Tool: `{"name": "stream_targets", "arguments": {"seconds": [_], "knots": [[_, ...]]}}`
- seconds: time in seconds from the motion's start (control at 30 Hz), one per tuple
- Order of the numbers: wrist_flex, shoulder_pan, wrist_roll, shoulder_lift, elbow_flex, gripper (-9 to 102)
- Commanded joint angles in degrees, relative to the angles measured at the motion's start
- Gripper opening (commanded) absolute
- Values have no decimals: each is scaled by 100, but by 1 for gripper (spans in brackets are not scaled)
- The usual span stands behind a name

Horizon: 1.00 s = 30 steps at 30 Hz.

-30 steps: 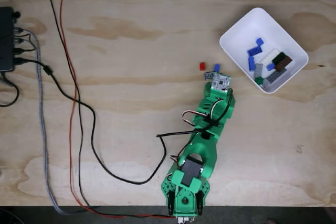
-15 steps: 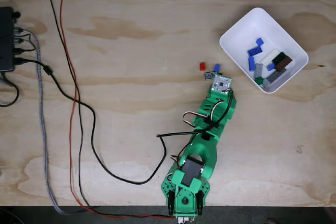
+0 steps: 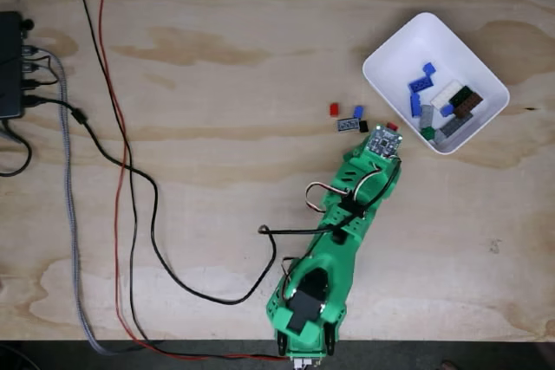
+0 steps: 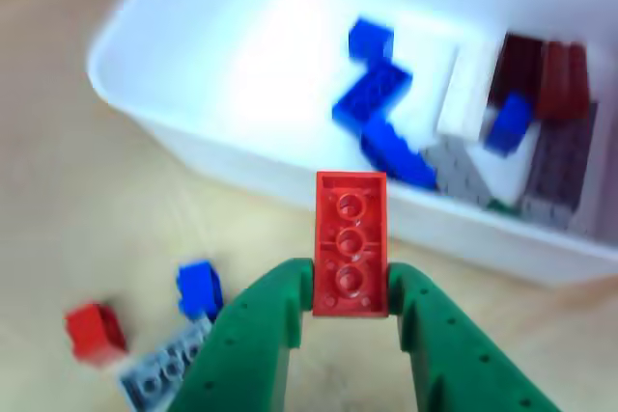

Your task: Put all lego bricks in the bin.

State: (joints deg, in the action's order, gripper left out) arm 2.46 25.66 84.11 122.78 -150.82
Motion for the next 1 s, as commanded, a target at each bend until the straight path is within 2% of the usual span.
{"name": "stream_targets", "arguments": {"seconds": [0.0, 0.07, 0.13, 0.23, 0.3, 0.37, 0.5, 0.57, 0.67, 0.73, 0.8, 0.9, 0.97], "knots": [[1802, 79, -615, 1310, 2136, 0], [2197, 281, -747, 738, 3173, 0], [2250, 615, -536, -158, 3955, 0], [1213, 1125, 44, -1644, 4219, 1], [404, 1266, 404, -2373, 3990, 8], [-237, 1318, 360, -2777, 3674, 25], [-352, 1318, -158, -2795, 3349, 35], [0, 1195, -536, -2408, 3261, 37], [2057, 694, -1626, -1037, 3665, 37], [3437, 132, -1907, -176, 3885, 36], [4421, -554, -1934, 387, 3788, 34], [5071, -1450, -2118, 519, 3155, 32], [5027, -1784, -2259, -62, 2751, 32]]}}
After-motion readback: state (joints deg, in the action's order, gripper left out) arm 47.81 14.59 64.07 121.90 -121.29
